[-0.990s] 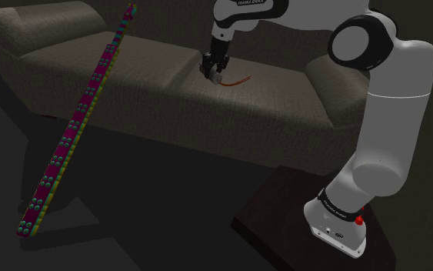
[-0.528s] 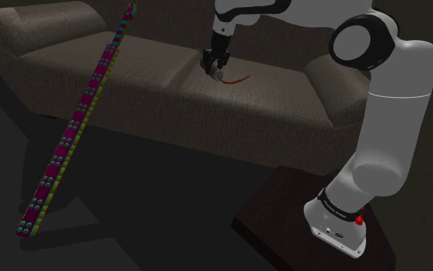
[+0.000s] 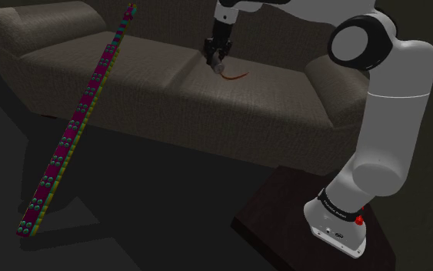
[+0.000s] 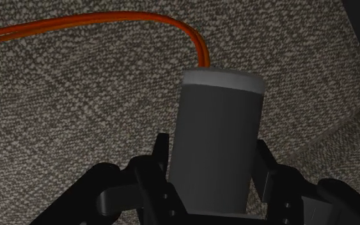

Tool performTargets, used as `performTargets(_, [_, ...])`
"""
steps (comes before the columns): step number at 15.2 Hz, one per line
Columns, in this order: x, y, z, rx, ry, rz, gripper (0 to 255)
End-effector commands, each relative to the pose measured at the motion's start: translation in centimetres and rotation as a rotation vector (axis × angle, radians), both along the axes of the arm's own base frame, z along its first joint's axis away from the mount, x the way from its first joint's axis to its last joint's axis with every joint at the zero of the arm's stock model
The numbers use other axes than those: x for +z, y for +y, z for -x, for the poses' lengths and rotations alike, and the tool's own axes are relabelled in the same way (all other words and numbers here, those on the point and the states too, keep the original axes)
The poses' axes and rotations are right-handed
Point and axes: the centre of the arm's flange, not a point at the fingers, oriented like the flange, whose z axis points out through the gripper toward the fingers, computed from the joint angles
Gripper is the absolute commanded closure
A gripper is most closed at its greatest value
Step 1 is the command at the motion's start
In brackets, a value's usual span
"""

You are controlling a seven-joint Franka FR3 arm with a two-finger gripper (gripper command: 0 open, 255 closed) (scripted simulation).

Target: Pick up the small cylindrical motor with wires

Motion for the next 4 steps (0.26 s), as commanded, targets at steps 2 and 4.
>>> performTargets(2, [1.63,0.03,-0.02,0.0,0.0,0.0,255])
performTargets(4, [1.71,0.03,-0.02,0.0,0.0,0.0,255])
